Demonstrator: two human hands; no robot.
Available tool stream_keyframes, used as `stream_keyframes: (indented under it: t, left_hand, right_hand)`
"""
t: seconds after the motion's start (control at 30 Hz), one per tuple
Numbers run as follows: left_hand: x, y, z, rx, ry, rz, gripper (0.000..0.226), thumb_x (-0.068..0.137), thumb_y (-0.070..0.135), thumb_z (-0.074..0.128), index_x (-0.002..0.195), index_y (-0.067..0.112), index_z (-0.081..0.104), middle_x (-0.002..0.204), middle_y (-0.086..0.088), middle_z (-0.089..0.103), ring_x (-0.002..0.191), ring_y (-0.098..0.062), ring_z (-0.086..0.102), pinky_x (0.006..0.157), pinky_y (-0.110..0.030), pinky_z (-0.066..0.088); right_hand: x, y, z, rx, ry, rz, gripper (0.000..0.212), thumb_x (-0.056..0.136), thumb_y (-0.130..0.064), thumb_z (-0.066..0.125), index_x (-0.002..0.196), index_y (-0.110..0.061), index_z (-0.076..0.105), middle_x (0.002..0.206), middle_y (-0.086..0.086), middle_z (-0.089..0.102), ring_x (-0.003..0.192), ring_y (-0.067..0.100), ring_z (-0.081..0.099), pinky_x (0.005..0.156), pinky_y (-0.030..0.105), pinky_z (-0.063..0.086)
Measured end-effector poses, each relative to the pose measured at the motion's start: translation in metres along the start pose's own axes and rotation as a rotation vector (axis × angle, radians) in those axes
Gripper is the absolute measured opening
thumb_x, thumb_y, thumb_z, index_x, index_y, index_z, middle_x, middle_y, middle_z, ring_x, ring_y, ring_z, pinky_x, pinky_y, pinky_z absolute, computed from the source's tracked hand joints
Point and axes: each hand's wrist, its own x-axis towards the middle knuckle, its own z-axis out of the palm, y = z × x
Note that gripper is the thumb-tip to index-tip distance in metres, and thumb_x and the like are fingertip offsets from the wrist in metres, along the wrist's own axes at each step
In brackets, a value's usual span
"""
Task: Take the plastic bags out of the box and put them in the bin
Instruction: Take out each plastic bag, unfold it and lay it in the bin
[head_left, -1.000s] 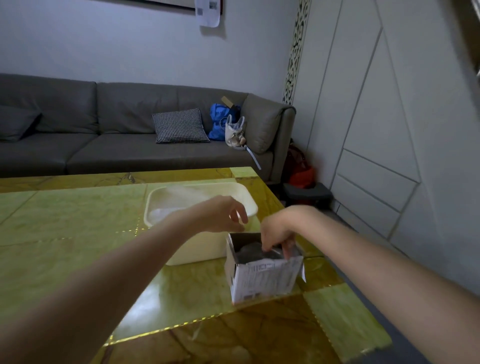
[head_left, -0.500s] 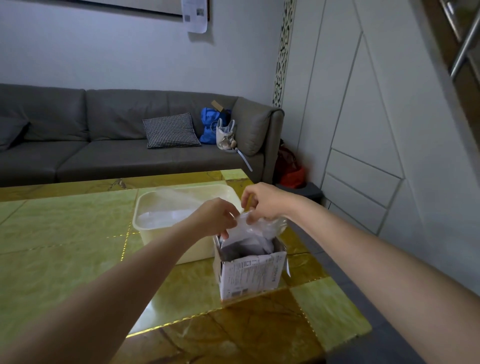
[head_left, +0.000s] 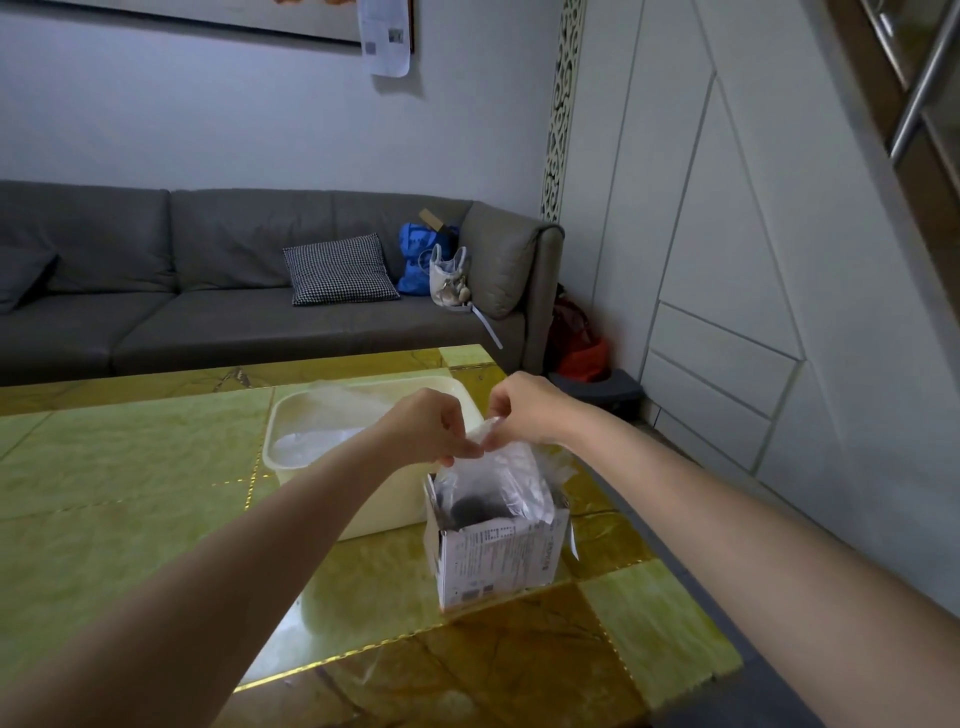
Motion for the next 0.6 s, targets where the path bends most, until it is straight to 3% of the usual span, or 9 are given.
stream_keyframes:
  t: [0.1, 0.17, 0.3, 0.4, 0.5, 0.6]
  left_hand:
    - [0.001, 0.000, -0.010, -0.122, 0.010, -0.017, 0.023, 0.078, 0.022, 0.071, 0.073, 0.011, 0.052, 0.081, -0.008, 0.065, 0.059, -0.011, 0.052, 0.058, -0.020, 0.043]
    - [0.001, -0.001, -0.017, -0.274, 0.070, -0.056, 0.023, 0.081, 0.020, 0.069, 0.071, 0.011, 0.050, 0.071, -0.004, 0.058, 0.058, -0.011, 0.050, 0.057, -0.021, 0.044]
    - [-0.001, 0.000, -0.033, -0.634, 0.249, -0.105, 0.017, 0.086, 0.020, 0.063, 0.080, 0.009, 0.052, 0.072, 0.000, 0.058, 0.053, -0.009, 0.050, 0.052, -0.017, 0.044]
    - [-0.003, 0.002, -0.042, -0.747, 0.320, -0.099, 0.015, 0.090, 0.023, 0.058, 0.088, 0.009, 0.055, 0.072, -0.001, 0.058, 0.046, -0.004, 0.054, 0.057, -0.021, 0.047]
    - [-0.003, 0.001, -0.047, -0.727, 0.311, -0.139, 0.013, 0.092, 0.022, 0.055, 0.090, 0.010, 0.057, 0.074, -0.003, 0.057, 0.051, -0.008, 0.054, 0.060, -0.023, 0.047]
    - [-0.003, -0.001, -0.047, -0.828, 0.303, -0.203, 0.014, 0.095, 0.016, 0.049, 0.096, 0.006, 0.058, 0.064, -0.001, 0.062, 0.056, -0.010, 0.047, 0.057, -0.021, 0.044]
  right_hand:
    - [0.002, 0.003, -0.002, 0.118, -0.130, 0.077, 0.051, 0.075, -0.030, 0.078, 0.115, -0.014, 0.051, 0.105, 0.003, 0.055, 0.079, 0.016, 0.052, 0.064, 0.027, 0.043]
    - [-0.001, 0.010, 0.002, 0.127, -0.244, 0.105, 0.054, 0.077, -0.027, 0.077, 0.122, -0.011, 0.050, 0.096, 0.006, 0.057, 0.064, 0.015, 0.048, 0.056, 0.026, 0.040]
    - [-0.008, 0.027, 0.018, -0.007, -0.197, 0.063, 0.018, 0.082, -0.010, 0.070, 0.099, -0.007, 0.067, 0.081, 0.001, 0.061, 0.061, 0.008, 0.053, 0.052, 0.018, 0.043]
    - [-0.009, 0.032, 0.031, -0.155, -0.278, 0.043, 0.014, 0.084, -0.012, 0.069, 0.097, -0.008, 0.070, 0.096, 0.002, 0.068, 0.077, 0.011, 0.060, 0.065, 0.019, 0.049]
    - [-0.006, 0.026, 0.018, -0.184, -0.330, 0.063, 0.039, 0.079, -0.031, 0.074, 0.111, -0.012, 0.065, 0.111, 0.003, 0.065, 0.099, 0.021, 0.062, 0.085, 0.031, 0.052]
    - [0.000, 0.017, -0.012, 0.087, -0.210, 0.051, 0.065, 0.075, -0.041, 0.076, 0.129, -0.010, 0.054, 0.125, 0.002, 0.058, 0.107, 0.023, 0.060, 0.091, 0.034, 0.050]
